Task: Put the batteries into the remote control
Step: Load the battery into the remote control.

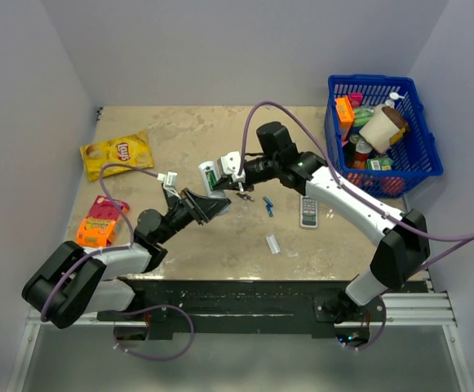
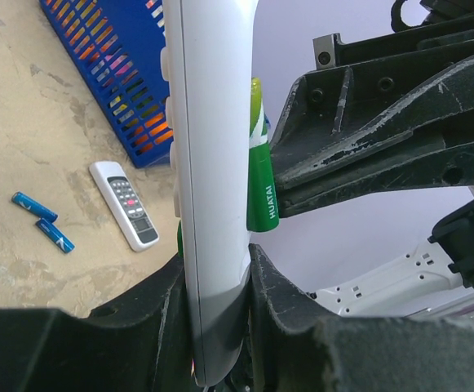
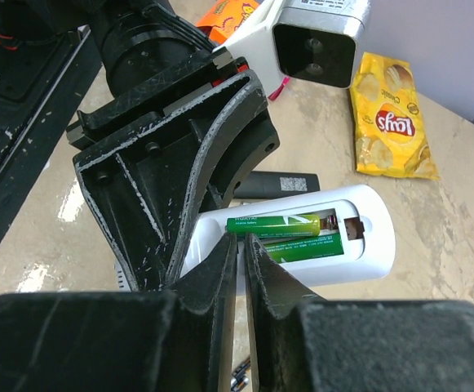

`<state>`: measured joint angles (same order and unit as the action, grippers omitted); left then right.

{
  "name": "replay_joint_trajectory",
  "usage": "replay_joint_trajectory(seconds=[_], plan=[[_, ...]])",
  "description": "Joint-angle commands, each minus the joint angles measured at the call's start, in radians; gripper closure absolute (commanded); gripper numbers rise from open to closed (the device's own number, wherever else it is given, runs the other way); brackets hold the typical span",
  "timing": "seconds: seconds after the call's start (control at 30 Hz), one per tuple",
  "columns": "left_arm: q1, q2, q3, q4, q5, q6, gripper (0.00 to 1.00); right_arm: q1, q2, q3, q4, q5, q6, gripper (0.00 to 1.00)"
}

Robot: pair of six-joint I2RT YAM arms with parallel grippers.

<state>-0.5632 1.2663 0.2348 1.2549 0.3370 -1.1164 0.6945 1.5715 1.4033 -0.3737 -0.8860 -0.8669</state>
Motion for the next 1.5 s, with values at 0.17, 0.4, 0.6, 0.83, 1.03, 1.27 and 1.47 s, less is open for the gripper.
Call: replay_joint_trajectory(seconds=[0.17,0.4,0.6,0.83,1.03,1.27,1.47], plan=[[0.006,-0.001,0.038,0.078,0.005,0.009,1.00,0.005,0.007,0.017,0.021,-0.019,0.009,0.88],[0.011,-0.001,0.037,0.078,0.005,0.007,1.00,0.005,-0.036,0.025,0.022,0.062,0.005,0.78],[0.013,0.001,0.037,0.077,0.007,0.009,1.00,0.005,-0.059,0.033,0.050,0.070,0.011,0.71],[0.013,0.001,0.038,0.077,0.008,0.006,1.00,0.007,-0.061,0.017,0.094,0.056,0.031,0.70],[0.013,0.002,0.037,0.077,0.008,0.004,1.00,0.020,-0.051,0.022,0.108,0.044,0.032,0.70],[0.014,0.004,0.038,0.078,0.011,0.003,1.00,0.037,-0.039,0.022,0.099,0.055,0.016,0.65],[0.013,0.007,0.040,0.078,0.011,0.003,1.00,0.039,-0.030,0.022,0.084,0.073,0.000,0.65]])
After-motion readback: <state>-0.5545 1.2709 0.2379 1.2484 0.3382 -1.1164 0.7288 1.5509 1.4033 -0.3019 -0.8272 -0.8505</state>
